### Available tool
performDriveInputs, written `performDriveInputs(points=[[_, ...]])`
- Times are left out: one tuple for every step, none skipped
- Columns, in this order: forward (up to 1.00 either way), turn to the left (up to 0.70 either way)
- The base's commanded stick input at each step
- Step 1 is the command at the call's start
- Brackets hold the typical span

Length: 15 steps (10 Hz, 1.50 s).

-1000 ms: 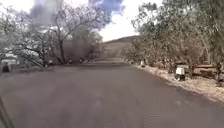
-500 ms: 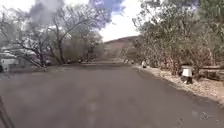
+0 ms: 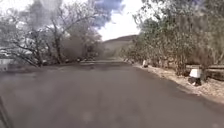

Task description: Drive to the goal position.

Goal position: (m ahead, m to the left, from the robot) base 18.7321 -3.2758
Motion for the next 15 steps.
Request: performDriveInputs(points=[[0.70, 0.00], [0.70, 0.00], [0.70, 0.00], [0.70, 0.00], [0.70, 0.00], [0.70, 0.00], [0.70, 0.00], [0.70, 0.00], [0.70, 0.00], [0.70, 0.00], [0.70, 0.00], [0.70, 0.00], [0.70, 0.00], [0.70, 0.00], [0.70, 0.00]])
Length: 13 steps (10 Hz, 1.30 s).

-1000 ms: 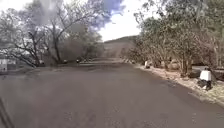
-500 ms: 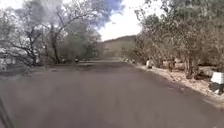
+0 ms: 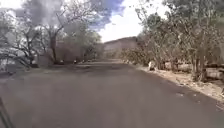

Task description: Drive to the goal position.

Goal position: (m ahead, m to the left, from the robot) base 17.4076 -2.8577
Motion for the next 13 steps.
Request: performDriveInputs(points=[[0.70, 0.00], [0.70, 0.00], [0.70, 0.00], [0.70, 0.00], [0.70, 0.00], [0.70, 0.00], [0.70, 0.00], [0.70, 0.00], [0.70, 0.00], [0.70, 0.00], [0.70, 0.00], [0.70, 0.00], [0.70, 0.00]])
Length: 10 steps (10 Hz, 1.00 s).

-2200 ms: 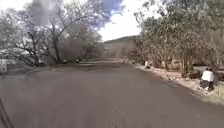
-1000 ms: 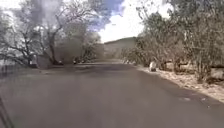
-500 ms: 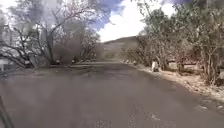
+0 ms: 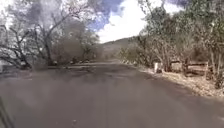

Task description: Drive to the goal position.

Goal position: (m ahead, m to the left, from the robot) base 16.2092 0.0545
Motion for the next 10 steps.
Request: performDriveInputs(points=[[0.70, 0.00], [0.70, 0.00], [0.70, 0.00], [0.70, 0.00], [0.70, 0.00], [0.70, 0.00], [0.70, 0.00], [0.70, 0.00], [0.70, 0.00], [0.70, 0.00]])
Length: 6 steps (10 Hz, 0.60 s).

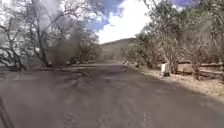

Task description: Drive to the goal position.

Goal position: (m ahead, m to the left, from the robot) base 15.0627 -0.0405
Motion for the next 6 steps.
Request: performDriveInputs(points=[[0.70, 0.00], [0.70, 0.00], [0.70, 0.00], [0.70, 0.00], [0.70, 0.00], [0.70, 0.00]])
